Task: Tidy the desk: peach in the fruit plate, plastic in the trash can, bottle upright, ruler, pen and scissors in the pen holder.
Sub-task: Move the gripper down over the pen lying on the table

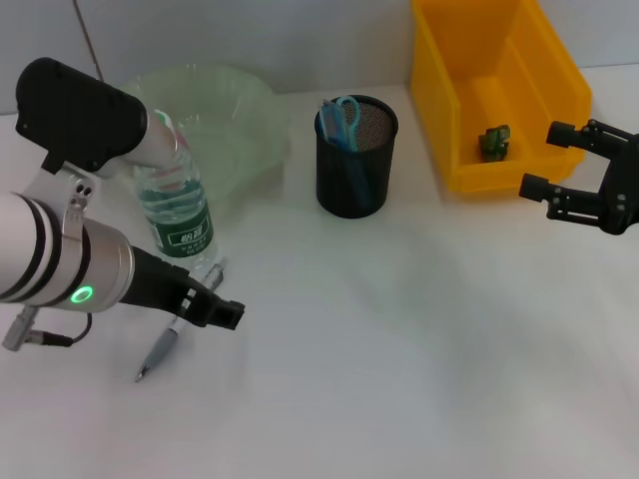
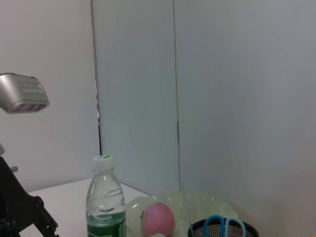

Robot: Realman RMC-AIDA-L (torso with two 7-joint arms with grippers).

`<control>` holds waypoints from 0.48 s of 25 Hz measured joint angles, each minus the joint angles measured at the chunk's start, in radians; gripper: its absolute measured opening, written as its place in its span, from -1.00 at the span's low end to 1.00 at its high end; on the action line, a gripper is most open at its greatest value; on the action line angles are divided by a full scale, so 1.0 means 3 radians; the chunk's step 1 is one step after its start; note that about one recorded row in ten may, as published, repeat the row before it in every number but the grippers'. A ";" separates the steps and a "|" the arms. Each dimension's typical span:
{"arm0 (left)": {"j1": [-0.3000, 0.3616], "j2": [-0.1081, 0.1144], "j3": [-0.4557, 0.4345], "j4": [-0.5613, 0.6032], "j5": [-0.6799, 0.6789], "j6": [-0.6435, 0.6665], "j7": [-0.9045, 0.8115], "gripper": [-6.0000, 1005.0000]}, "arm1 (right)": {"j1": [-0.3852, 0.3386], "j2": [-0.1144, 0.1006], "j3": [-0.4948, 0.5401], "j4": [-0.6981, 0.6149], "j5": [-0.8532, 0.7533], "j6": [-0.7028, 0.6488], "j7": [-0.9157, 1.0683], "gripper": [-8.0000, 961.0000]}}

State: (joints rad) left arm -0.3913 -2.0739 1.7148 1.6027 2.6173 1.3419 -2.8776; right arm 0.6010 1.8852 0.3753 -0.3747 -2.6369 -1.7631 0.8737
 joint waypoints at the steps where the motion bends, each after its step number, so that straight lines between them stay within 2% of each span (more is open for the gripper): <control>1: -0.0046 0.0000 -0.0016 -0.0058 0.0038 0.0037 0.0000 0.61 | 0.0001 0.0009 -0.0005 -0.0003 0.0017 0.0015 0.0000 0.73; 5: -0.0242 -0.0007 -0.0114 -0.0369 0.0165 0.0145 -0.0005 0.61 | 0.0027 0.0034 -0.0009 -0.0028 0.0038 0.0071 0.0009 0.73; 8: -0.0291 -0.0009 -0.0148 -0.0448 0.0167 0.0166 -0.0006 0.61 | 0.0052 0.0035 -0.0010 -0.0029 0.0038 0.0078 0.0022 0.73; 9: -0.0446 -0.0011 -0.0245 -0.0687 0.0174 0.0225 -0.0007 0.61 | 0.0061 0.0036 -0.0011 -0.0029 0.0038 0.0079 0.0028 0.73; 12: -0.0500 -0.0011 -0.0280 -0.0742 0.0185 0.0235 -0.0008 0.61 | 0.0074 0.0038 -0.0014 -0.0030 0.0058 0.0096 0.0035 0.73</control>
State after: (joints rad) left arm -0.5414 -2.0772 1.6309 1.3801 2.6728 1.4124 -2.8800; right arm 0.6232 1.8966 0.3711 -0.3836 -2.6195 -1.7342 0.8844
